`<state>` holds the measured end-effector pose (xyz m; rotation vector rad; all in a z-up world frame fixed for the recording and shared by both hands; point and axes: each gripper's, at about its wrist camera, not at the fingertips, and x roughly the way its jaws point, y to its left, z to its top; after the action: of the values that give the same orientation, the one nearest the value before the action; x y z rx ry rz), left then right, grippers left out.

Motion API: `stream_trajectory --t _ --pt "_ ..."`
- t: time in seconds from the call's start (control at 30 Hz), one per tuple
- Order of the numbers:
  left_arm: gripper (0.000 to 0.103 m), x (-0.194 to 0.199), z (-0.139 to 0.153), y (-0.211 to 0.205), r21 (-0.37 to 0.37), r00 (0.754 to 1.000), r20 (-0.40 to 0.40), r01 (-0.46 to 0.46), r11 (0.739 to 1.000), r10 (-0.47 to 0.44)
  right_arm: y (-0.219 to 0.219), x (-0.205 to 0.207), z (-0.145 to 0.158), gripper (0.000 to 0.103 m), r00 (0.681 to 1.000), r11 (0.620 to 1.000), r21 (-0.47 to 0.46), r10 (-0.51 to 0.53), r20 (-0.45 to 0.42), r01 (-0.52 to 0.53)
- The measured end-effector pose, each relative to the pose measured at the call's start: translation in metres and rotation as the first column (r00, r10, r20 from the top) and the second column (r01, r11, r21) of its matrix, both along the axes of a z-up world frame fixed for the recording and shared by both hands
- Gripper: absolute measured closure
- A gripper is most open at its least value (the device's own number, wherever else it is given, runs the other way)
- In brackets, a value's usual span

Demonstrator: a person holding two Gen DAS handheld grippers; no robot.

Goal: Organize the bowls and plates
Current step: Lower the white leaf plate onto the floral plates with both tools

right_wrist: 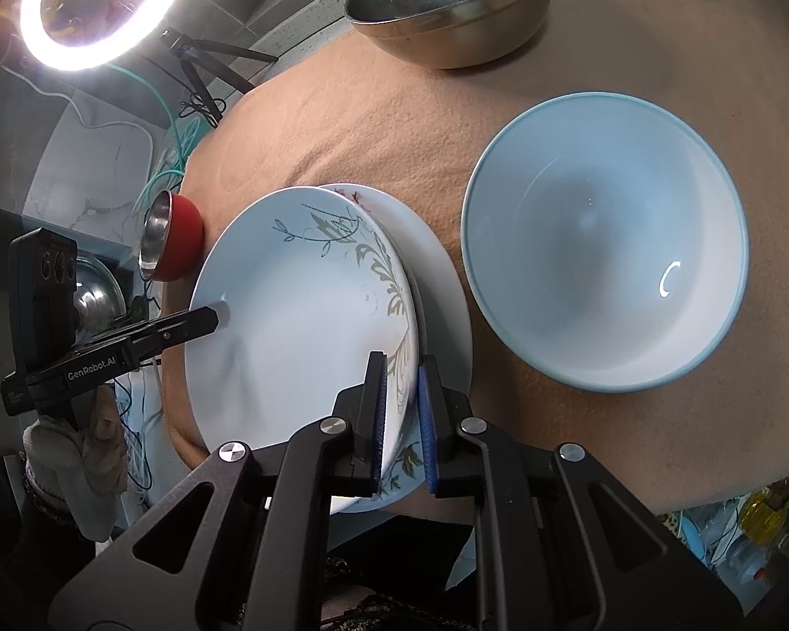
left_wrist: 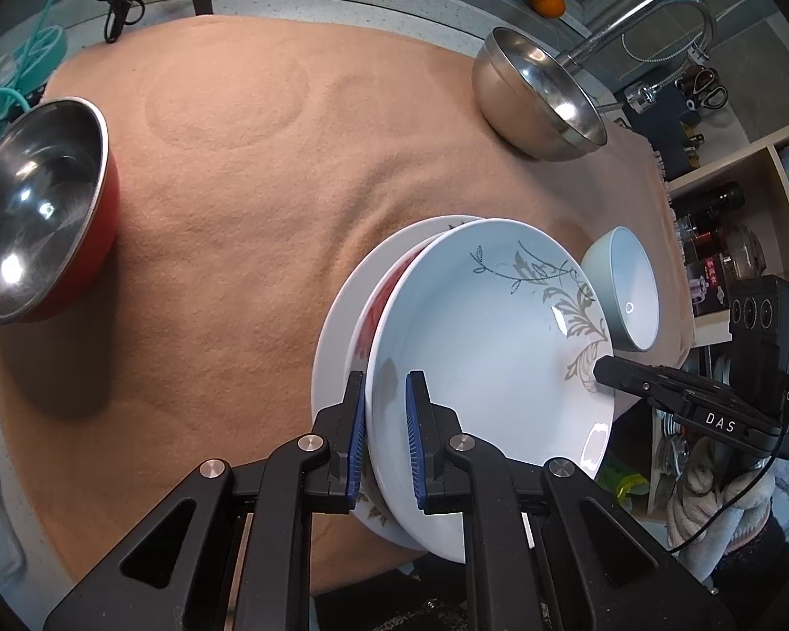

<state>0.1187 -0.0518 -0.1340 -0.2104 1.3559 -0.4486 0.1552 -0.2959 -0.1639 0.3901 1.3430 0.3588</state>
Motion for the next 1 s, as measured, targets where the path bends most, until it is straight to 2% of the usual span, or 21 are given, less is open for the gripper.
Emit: stream_trajectory --t 0.6,1.0 --pt "0.090 0.002 0.001 0.001 -0.001 1.000 -0.003 0.005 1.000 -0.005 -0.004 0.003 0.008 0.090 1.000 1.000 0.000 -0.008 0.016 0.008" --pt "0.088 0.007 0.001 -0.003 0.012 1.000 0.002 0.024 1.000 -0.024 -0.006 0.004 0.015 0.086 0.999 1.000 0.001 -0.005 0.034 0.005"
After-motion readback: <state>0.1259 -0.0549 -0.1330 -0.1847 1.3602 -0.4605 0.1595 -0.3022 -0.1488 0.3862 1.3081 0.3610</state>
